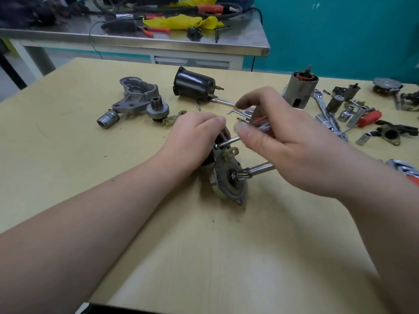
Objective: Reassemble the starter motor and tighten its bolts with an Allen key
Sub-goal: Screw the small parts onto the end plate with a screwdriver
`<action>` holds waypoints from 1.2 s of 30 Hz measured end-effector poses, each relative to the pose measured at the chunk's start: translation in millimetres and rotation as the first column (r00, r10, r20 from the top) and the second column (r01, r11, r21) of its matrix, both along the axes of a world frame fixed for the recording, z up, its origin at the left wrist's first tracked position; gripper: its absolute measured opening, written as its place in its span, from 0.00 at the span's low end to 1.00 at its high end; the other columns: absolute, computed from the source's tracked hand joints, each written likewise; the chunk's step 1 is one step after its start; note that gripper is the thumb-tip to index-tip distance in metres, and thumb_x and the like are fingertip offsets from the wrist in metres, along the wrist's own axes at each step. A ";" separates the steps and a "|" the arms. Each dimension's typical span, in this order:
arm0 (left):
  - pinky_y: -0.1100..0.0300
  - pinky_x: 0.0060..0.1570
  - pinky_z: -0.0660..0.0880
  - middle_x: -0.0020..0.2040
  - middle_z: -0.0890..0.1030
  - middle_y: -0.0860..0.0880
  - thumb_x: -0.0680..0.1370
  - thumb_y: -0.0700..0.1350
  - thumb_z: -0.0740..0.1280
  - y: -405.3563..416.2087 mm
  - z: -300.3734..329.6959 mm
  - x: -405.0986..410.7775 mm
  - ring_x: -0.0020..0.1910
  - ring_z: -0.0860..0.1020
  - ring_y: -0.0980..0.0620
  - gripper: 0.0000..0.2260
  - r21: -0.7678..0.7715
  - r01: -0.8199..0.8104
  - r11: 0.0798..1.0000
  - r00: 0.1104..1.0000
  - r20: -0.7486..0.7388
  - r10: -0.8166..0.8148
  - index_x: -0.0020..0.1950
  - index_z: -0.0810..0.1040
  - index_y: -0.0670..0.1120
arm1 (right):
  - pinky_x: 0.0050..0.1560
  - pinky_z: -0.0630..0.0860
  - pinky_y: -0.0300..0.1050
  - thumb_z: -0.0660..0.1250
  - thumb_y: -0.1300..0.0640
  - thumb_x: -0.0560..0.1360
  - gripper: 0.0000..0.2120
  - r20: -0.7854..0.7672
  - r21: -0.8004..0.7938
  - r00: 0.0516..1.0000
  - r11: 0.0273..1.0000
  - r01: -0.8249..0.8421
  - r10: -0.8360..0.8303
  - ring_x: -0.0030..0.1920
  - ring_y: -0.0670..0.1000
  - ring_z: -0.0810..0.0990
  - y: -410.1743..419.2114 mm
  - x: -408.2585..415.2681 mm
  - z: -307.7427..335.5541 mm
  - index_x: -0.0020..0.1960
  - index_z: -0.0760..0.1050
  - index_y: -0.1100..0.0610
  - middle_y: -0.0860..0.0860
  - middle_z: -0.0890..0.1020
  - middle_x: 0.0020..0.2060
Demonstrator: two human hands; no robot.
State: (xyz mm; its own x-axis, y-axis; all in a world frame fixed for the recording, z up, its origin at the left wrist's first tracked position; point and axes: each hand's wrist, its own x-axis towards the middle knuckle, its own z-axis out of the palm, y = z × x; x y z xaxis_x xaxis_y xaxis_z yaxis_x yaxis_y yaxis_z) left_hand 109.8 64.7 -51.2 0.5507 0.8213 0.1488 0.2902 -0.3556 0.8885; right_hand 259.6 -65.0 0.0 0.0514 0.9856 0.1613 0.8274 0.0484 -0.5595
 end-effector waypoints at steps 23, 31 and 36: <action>0.53 0.39 0.70 0.31 0.79 0.47 0.85 0.47 0.65 1.3 -2.1 -0.6 0.34 0.76 0.53 0.20 -0.056 -0.044 0.997 0.999 -0.023 0.043 0.35 0.84 0.46 | 0.60 0.79 0.42 0.70 0.52 0.82 0.21 -0.244 0.272 0.968 0.954 0.125 -0.058 0.54 0.42 0.83 -3.7 6.4 -17.7 0.73 0.76 0.42 0.36 0.85 0.49; 0.51 0.46 0.76 0.42 0.84 0.39 0.85 0.47 0.64 1.4 -1.4 0.4 0.41 0.81 0.46 0.18 -0.047 -0.054 0.997 0.998 -0.033 0.053 0.39 0.86 0.44 | 0.44 0.75 0.26 0.69 0.45 0.82 0.11 -0.367 0.350 0.926 0.908 0.231 -0.094 0.45 0.32 0.82 -4.5 -1.3 -24.7 0.63 0.81 0.39 0.27 0.83 0.40; 0.48 0.48 0.78 0.42 0.84 0.40 0.86 0.49 0.64 2.1 -3.0 -0.3 0.46 0.82 0.42 0.18 -0.043 -0.059 0.997 0.997 -0.046 0.057 0.42 0.87 0.44 | 0.58 0.82 0.41 0.72 0.58 0.82 0.19 -0.405 0.267 0.909 0.938 0.222 -0.099 0.56 0.41 0.84 -3.5 3.6 -28.8 0.70 0.80 0.44 0.41 0.87 0.53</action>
State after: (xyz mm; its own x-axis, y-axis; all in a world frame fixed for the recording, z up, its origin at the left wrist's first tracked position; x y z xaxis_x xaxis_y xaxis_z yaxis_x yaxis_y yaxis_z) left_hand 109.5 66.8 -54.1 0.5075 0.8571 0.0882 0.3485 -0.2978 0.8887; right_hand 263.2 -68.5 -28.7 0.3222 0.8654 0.3838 0.5651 0.1494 -0.8114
